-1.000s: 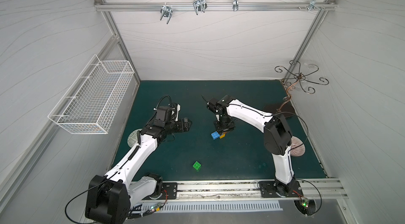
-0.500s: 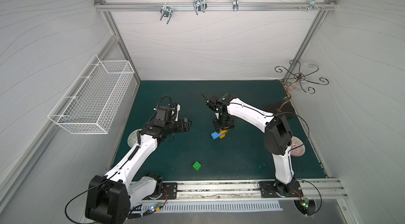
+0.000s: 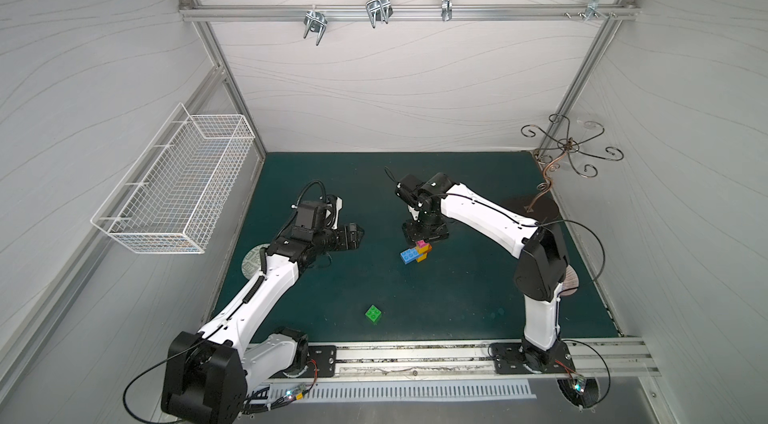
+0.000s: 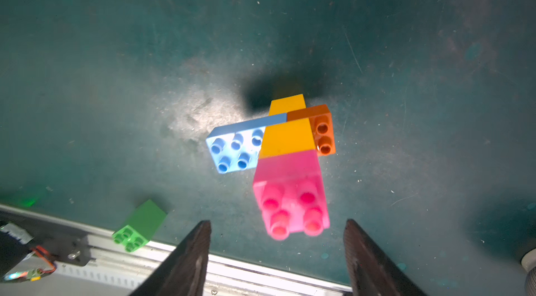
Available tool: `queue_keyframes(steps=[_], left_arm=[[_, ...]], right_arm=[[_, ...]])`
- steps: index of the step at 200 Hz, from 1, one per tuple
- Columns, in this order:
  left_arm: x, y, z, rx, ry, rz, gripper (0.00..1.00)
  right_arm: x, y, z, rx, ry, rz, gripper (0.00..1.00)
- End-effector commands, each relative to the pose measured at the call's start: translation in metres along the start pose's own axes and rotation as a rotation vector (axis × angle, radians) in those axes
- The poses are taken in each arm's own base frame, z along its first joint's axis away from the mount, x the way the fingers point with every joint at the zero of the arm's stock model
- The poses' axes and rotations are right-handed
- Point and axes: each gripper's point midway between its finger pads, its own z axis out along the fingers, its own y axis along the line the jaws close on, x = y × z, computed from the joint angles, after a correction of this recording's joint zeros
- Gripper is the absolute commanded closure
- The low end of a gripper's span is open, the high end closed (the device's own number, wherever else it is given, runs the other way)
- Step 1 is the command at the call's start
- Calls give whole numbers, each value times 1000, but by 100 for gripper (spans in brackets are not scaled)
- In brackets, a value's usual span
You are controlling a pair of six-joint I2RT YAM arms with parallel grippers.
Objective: Assemble the number 4 with lego
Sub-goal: Assemble the lego brick with the lego brick, then adjust the lego brick at the center of the board.
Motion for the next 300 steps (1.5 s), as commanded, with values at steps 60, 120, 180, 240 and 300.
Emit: queue_keyframes(steps=[60,120,180,240,300], left_arm=[[-13,-8,-7,12,-48,40,14],[-3,-17,-4,16,-15,84,14],[3,-20,0,10,7,96,14],[8,-20,1,9,21,103,14],[10,-19,3,4,28,106,14]], right_arm=[[-1,-27,-44,-59,-117,81,19],[-2,-63,-45,-63,-145,187,19],[-8,-107,-14,-96,-132,337,21],[-46,-99,35,-197,-86,352,22],[-73,-83,63,-269,-54,346,22]])
